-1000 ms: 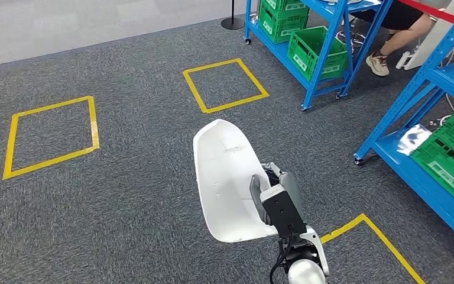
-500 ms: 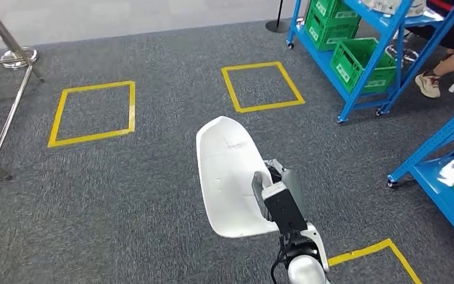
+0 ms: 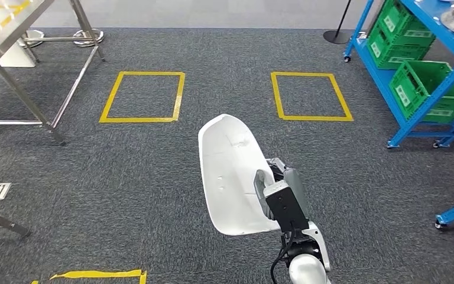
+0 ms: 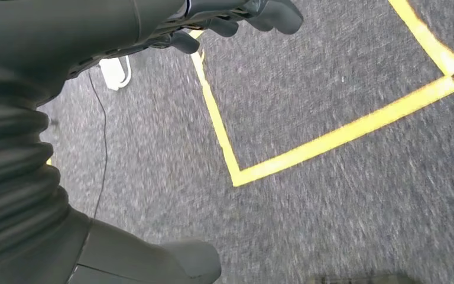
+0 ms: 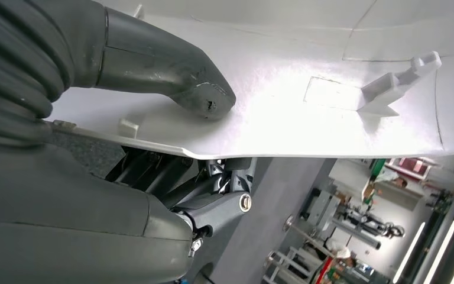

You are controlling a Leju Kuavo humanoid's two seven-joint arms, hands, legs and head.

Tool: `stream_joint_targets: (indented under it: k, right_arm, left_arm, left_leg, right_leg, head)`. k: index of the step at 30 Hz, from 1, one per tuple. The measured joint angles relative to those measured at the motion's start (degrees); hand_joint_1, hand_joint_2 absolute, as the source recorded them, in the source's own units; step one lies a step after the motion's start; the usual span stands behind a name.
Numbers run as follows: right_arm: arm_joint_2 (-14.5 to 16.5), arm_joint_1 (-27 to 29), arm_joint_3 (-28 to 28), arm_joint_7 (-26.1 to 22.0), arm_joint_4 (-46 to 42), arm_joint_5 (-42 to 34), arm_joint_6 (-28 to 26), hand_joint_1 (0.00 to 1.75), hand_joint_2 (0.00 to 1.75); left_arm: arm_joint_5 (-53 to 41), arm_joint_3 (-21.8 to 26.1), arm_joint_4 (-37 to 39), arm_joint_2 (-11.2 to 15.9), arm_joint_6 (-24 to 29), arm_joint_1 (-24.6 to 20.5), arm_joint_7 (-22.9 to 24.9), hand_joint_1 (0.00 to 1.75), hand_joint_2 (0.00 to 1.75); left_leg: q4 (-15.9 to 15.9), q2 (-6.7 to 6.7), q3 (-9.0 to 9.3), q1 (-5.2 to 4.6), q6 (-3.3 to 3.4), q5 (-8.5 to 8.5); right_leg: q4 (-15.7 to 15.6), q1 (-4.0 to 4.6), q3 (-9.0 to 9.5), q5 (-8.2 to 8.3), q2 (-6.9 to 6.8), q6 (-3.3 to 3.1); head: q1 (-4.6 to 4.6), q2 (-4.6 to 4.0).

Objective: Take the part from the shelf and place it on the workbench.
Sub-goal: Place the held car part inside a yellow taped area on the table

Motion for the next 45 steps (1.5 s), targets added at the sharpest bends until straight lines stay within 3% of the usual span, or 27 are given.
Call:
stream_joint_targets:
  k: [2, 4, 6, 8, 9, 10, 12, 14, 15, 17, 19, 21, 23, 24, 25, 26, 28, 30, 32, 34, 36, 37, 39, 40, 41, 43, 45]
  right_arm:
    - [0.2, -0.3, 0.0, -0.1, 0.0, -0.3, 0.7, 1.75, 1.75]
    - [0.5, -0.7, 0.1, -0.1, 0.0, -0.5, 1.2, 1.75, 1.75]
    - [0.7, -0.8, 0.2, 0.1, 0.1, -0.5, 1.6, 1.75, 1.75]
    - [0.8, -0.8, 0.2, 0.2, 0.2, -0.5, 1.8, 1.75, 1.75]
    - [0.8, -0.8, 0.2, 0.3, 0.3, -0.5, 1.8, 1.75, 1.75]
    - [0.8, -0.9, 0.3, 0.3, 0.3, -0.5, 1.8, 1.75, 1.75]
    - [0.8, -1.0, 0.3, 0.3, 0.3, -0.5, 1.8, 1.75, 1.75]
    - [0.8, -1.1, 0.3, 0.4, 0.3, -0.5, 1.9, 1.75, 1.75]
    - [0.8, -1.1, 0.3, 0.5, 0.3, -0.4, 1.9, 1.75, 1.75]
    - [0.8, -1.2, 0.4, 0.6, 0.3, -0.4, 1.9, 1.75, 1.75]
    - [0.8, -1.2, 0.5, 0.8, 0.2, -0.4, 1.9, 1.75, 1.75]
    - [0.7, -0.9, 0.5, 1.0, 0.1, -0.4, 1.8, 1.75, 1.75]
    - [0.6, -0.4, 0.5, 1.3, 0.0, -0.3, 1.6, 1.75, 1.75]
    - [0.6, -0.2, 0.5, 1.4, 0.0, -0.3, 1.5, 1.75, 1.75]
    - [0.5, -0.1, 0.5, 1.4, 0.0, -0.3, 1.5, 1.75, 1.75]
    - [0.5, 0.0, 0.5, 1.4, 0.0, -0.3, 1.4, 1.75, 1.75]
    - [0.5, 0.1, 0.5, 1.4, -0.1, -0.3, 1.4, 1.75, 1.75]
    - [0.5, 0.2, 0.5, 1.4, -0.3, -0.3, 1.3, 1.75, 1.75]
    - [0.5, 0.2, 0.6, 1.4, -0.5, -0.3, 1.3, 1.75, 1.75]
    - [0.5, 0.1, 0.7, 1.4, -0.5, -0.3, 1.3, 1.75, 1.75]
    - [0.5, 0.0, 0.9, 1.4, -0.5, -0.3, 1.3, 1.75, 1.75]
    - [0.5, 0.0, 1.0, 1.4, -0.4, -0.3, 1.3, 1.75, 1.75]
    - [0.5, 0.0, 1.1, 1.4, -0.2, -0.4, 1.3, 1.75, 1.75]
    - [0.5, 0.0, 1.2, 1.4, -0.1, -0.4, 1.3, 1.75, 1.75]
    - [0.5, 0.0, 1.3, 1.4, 0.0, -0.5, 1.3, 1.75, 1.75]
    - [0.5, -0.1, 1.3, 1.4, 0.1, -0.5, 1.3, 1.75, 1.75]
    - [0.4, -0.2, 1.3, 1.4, 0.1, -0.5, 1.4, 1.75, 1.75]
  left_arm:
    - [0.1, 0.0, 0.0, 0.0, 0.2, 0.4, 0.0, 0.0, 1.75]
    - [0.2, 0.0, 0.0, 0.0, 0.3, 0.6, 0.1, 0.0, 1.75]
    - [0.3, 0.0, 0.0, 0.0, 0.3, 0.5, 0.1, 0.0, 1.75]
    - [0.3, 0.0, 0.0, 0.0, 0.3, 0.5, 0.1, 0.0, 1.75]
    - [0.3, 0.0, 0.0, 0.0, 0.3, 0.5, 0.1, 0.0, 1.75]
    - [0.3, 0.0, 0.0, 0.1, 0.3, 0.6, 0.1, 0.0, 1.75]
    - [0.3, 0.0, 0.0, 0.1, 0.3, 0.6, 0.1, 0.0, 1.75]
    - [0.2, 0.0, 0.0, 0.0, 0.3, 0.5, 0.1, 0.0, 1.75]
    - [0.2, 0.0, 0.0, -0.1, 0.2, 0.6, 0.1, 0.0, 1.75]
    - [0.1, 0.0, 0.0, 0.0, 0.1, 0.7, 0.2, 0.0, 1.75]
    - [0.1, 0.0, 0.0, 0.0, -0.1, 0.8, 0.3, 0.0, 1.75]
    - [0.1, 0.0, 0.0, 0.0, -0.1, 0.6, 0.4, 0.0, 1.75]
    - [0.1, 0.0, 0.0, 0.0, -0.1, 0.6, 0.4, 0.0, 1.75]
    - [0.1, 0.0, 0.0, 0.0, -0.1, 0.6, 0.5, 0.0, 1.75]
    - [0.1, 0.0, 0.0, -0.1, -0.1, 0.7, 0.5, 0.0, 1.75]
    - [0.2, 0.0, 0.0, -0.1, -0.1, 0.7, 0.6, 0.0, 1.75]
    - [0.3, 0.0, 0.0, -0.2, -0.1, 0.7, 0.7, 0.0, 1.75]
    - [0.5, 0.1, 0.0, -0.5, -0.2, 0.7, 0.8, 0.0, 1.75]
    - [0.8, 0.1, 0.0, -0.5, -0.2, 0.9, 0.8, 0.0, 1.75]
    - [1.0, 0.1, 0.0, -0.5, -0.1, 1.1, 0.9, 0.0, 1.75]
    - [1.2, 0.1, 0.0, -0.5, -0.1, 0.9, 0.9, 0.0, 1.75]
    - [1.3, 0.1, 0.0, -0.4, -0.1, 0.7, 0.9, 0.0, 1.75]
    - [1.6, 0.3, 0.0, -0.2, -0.1, 0.7, 0.9, 0.0, 1.75]
    - [1.8, 0.5, 0.0, -0.1, -0.1, 0.8, 0.9, 0.0, 1.75]
    - [1.9, 0.6, 0.0, 0.0, -0.1, 0.8, 0.9, 0.0, 1.75]
    - [2.0, 0.9, 0.0, 0.0, 0.0, 0.8, 0.9, 0.0, 1.75]
    - [2.0, 1.0, 0.0, 0.0, 0.1, 0.7, 0.9, 0.0, 1.75]
  left_leg:
    - [-0.3, -0.55, -0.46, 0.07, -0.63, 0.28]
    - [1.3, 1.98, -1.46, -0.14, -0.95, -0.98]
    - [7.4, 5.63, -4.18, -0.28, -1.22, -4.64]
    - [14.0, 6.88, -6.95, -0.14, -1.73, -7.32]
    - [14.7, 7.08, -7.05, -0.02, -1.99, -7.14]
    - [13.1, 7.42, -5.99, 0.14, -2.26, -5.96]
    - [6.0, 9.49, -1.87, 0.36, -2.7, -2.95]
    - [1.3, 11.21, 0.69, 0.41, -2.13, -1.62]
    - [0.9, 11.29, 0.83, 0.3, -1.57, -1.7]
    - [1.0, 9.92, 0.58, 0.29, -0.61, -1.47]
    - [0.9, 8.62, 0.4, 0.43, 0.03, -1.23]
    - [0.9, 7.27, 0.17, 0.49, 0.51, -0.95]
    - [0.9, 5.67, -0.08, 0.3, 0.84, -0.75]
    - [0.9, 4.83, -0.14, 0.16, 0.93, -0.67]
    - [0.9, 3.94, -0.17, 0.04, 0.99, -0.58]
    - [0.9, 3.05, -0.2, -0.05, 1.0, -0.47]
    - [0.8, 1.45, -0.33, -0.06, 0.9, -0.16]
    - [0.7, 0.14, -0.58, 0.06, 0.46, 0.17]
    - [0.4, -0.91, -0.9, 0.05, -0.23, 0.52]
    - [1.2, 1.24, -1.59, -0.19, -0.7, -0.18]
    - [5.6, 5.17, -3.63, -0.3, -1.15, -3.44]
    - [9.0, 6.3, -5.11, -0.2, -1.5, -5.54]
    - [14.1, 6.97, -6.98, 0.15, -2.23, -7.63]
    - [13.9, 7.21, -6.52, 0.33, -2.6, -7.12]
    - [11.6, 7.72, -4.91, 0.53, -2.99, -5.74]
    - [4.5, 9.96, -0.77, 0.76, -3.43, -3.07]
    - [1.4, 11.11, 0.94, 0.66, -2.45, -2.21]
  right_leg:
    - [-0.7, -0.02, 0.16, 0.51, -1.36, -0.41]
    - [-1.6, -0.27, 0.47, 1.11, -2.79, -1.04]
    - [-2.0, -0.3, 0.57, 1.28, -4.53, -1.38]
    - [-1.9, -0.35, 0.51, 1.14, -6.53, -1.44]
    - [-1.7, -0.44, 0.48, 1.02, -7.46, -1.37]
    - [-1.5, -0.59, 0.47, 0.85, -8.33, -1.17]
    - [-0.9, -0.8, 0.42, 0.27, -9.89, -0.49]
    - [0.0, -0.61, 0.39, -0.44, -11.09, 0.29]
    - [0.3, -0.47, 0.44, -0.62, -11.57, 0.61]
    - [0.3, -0.51, 0.67, -0.75, -12.4, 1.03]
    - [2.1, -0.9, 0.11, -2.18, -10.32, 1.54]
    - [8.2, -1.17, -2.72, -5.61, -6.48, 1.92]
    - [15.3, -1.09, -6.42, -8.03, -4.89, 1.83]
    - [16.7, -0.99, -7.36, -7.85, -4.68, 1.58]
    - [15.7, -0.78, -7.18, -6.51, -4.43, 1.14]
    - [12.5, -0.5, -5.92, -4.43, -3.91, 0.54]
    - [4.4, 0.15, -2.31, -0.67, -1.23, -0.8]
    - [0.4, 0.62, -0.58, 0.54, 0.26, -1.53]
    - [-0.1, 0.65, -0.41, 0.84, -0.9, -1.63]
    - [-1.3, 0.31, -0.01, 1.55, -2.36, -1.6]
    - [-2.0, 0.1, 0.19, 2.03, -4.12, -1.7]
    - [-2.0, 0.08, 0.1, 2.05, -5.04, -1.82]
    - [-1.8, -0.08, -0.19, 1.95, -7.03, -1.7]
    - [-1.6, -0.25, -0.33, 1.83, -7.96, -1.51]
    - [-1.2, -0.49, -0.45, 1.63, -8.84, -1.21]
    - [-0.1, -0.77, -0.7, 0.92, -10.41, -0.31]
    - [0.8, -0.66, -0.82, 0.29, -11.61, 0.57]
  head:
    - [0.08, 0.0]
    - [-0.19, 0.0]
    - [-0.56, 0.0]
    - [-0.71, 0.0]
    - [-0.72, 0.0]
    - [-0.72, 0.0]
    - [-0.77, 0.0]
    - [-0.73, 0.0]
    - [-0.66, 0.0]
    - [-0.48, 0.0]
    - [-0.29, 0.0]
    - [0.06, 0.0]
    - [0.37, 0.0]
    - [0.46, 0.0]
    - [0.52, 0.0]
    - [0.53, 0.0]
    - [0.52, 0.0]
    - [0.69, 0.0]
    - [0.92, 0.0]
    - [0.81, 0.0]
    - [0.54, 0.0]
    - [0.41, 0.0]
    - [0.38, 0.0]
    - [0.37, 0.0]
    - [0.35, 0.0]
    - [0.25, 0.0]
    - [0.19, 0.0]
